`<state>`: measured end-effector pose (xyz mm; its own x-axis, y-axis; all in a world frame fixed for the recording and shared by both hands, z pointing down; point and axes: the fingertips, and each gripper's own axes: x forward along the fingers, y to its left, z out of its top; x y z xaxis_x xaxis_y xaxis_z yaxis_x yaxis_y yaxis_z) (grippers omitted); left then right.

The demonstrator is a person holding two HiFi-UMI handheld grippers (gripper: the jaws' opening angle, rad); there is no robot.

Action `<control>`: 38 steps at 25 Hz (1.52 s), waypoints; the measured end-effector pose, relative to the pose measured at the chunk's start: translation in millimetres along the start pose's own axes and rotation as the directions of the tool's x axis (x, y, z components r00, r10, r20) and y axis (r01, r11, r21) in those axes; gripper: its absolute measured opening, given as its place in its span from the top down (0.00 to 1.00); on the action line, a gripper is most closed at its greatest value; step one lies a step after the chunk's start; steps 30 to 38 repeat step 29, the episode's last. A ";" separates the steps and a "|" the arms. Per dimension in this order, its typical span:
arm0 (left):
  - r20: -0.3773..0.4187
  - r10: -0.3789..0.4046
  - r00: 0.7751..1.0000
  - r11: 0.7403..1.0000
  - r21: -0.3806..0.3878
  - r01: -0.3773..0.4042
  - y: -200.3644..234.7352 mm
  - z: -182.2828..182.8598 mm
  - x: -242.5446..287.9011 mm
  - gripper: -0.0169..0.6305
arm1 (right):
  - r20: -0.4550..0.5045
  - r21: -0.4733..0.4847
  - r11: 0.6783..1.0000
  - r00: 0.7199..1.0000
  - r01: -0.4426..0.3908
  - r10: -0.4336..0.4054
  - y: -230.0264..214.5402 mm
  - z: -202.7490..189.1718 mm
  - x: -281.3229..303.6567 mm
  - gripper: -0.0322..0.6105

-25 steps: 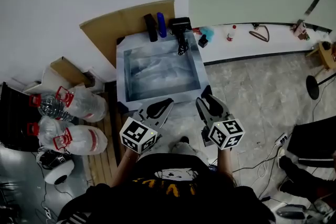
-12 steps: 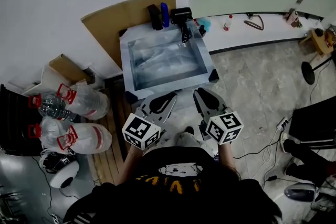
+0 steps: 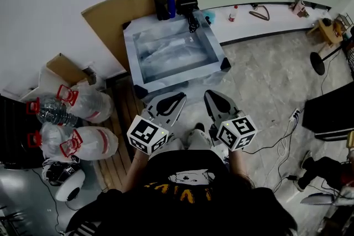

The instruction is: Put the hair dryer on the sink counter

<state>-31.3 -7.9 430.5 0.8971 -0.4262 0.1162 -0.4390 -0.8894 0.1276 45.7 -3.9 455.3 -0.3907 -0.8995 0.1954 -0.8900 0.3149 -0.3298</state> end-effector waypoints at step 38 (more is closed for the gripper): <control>0.037 -0.093 0.995 0.996 0.012 0.092 -30.4 -6.1 -25.1 0.94 | 0.023 -0.038 0.997 0.997 0.072 -0.071 21.8 -17.1 -35.7 0.94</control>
